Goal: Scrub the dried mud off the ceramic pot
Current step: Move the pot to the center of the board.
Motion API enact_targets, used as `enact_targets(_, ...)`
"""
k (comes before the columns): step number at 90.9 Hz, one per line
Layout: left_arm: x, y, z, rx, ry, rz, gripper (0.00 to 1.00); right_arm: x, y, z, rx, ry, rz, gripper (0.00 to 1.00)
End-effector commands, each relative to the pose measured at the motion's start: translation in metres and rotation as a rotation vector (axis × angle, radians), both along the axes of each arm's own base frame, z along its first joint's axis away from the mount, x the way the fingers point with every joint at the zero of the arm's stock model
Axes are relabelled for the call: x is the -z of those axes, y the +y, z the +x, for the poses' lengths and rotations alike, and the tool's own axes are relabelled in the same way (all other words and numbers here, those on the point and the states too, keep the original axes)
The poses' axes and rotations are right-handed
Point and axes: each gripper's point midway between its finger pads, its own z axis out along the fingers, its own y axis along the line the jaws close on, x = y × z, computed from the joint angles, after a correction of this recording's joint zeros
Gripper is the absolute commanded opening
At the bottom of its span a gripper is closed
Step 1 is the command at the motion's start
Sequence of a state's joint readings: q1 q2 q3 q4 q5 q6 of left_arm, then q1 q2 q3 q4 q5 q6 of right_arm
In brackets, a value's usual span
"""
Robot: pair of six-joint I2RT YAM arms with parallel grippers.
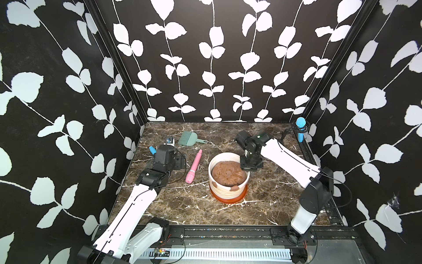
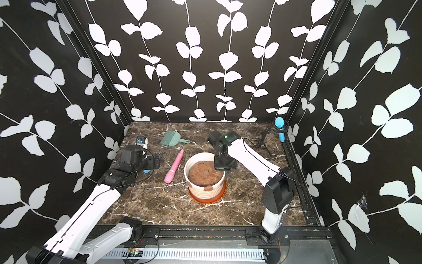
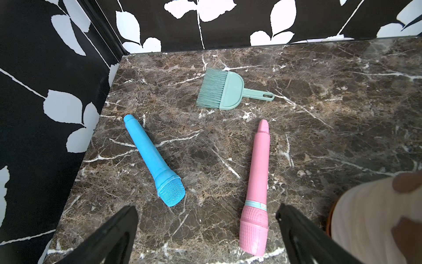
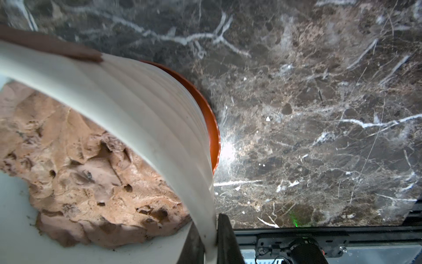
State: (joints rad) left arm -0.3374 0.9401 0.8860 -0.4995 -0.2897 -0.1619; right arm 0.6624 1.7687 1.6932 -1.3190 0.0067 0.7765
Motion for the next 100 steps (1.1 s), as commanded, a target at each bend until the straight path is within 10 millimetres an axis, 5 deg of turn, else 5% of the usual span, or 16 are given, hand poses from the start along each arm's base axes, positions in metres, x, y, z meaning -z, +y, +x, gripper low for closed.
enact_targets(1,0.000,0.004,0.000,-0.024,-0.023,-0.013,0.99,-0.019,0.009,0.076,0.134,-0.241,0.067,0.00)
enact_targets(30,0.009,0.004,0.003,-0.042,0.004,-0.017,0.98,-0.023,0.022,0.146,0.157,-0.355,0.018,0.00)
enact_targets(43,0.021,0.029,0.005,-0.236,0.058,0.008,0.99,-0.022,0.027,0.166,0.155,-0.344,0.044,0.00)
enact_targets(48,0.024,0.030,0.008,-0.285,0.087,-0.018,0.98,-0.025,0.030,0.167,0.131,-0.337,0.051,0.07)
enact_targets(67,0.030,0.010,0.042,-0.331,0.099,-0.145,0.98,-0.059,0.033,0.142,0.043,-0.341,0.135,0.43)
enact_targets(89,0.043,-0.010,0.104,-0.386,0.172,-0.253,0.98,-0.106,0.032,0.074,0.001,-0.374,0.357,0.57)
enact_targets(100,0.062,-0.013,0.138,-0.431,0.254,-0.292,0.98,-0.125,0.016,0.040,0.019,-0.422,0.423,0.64)
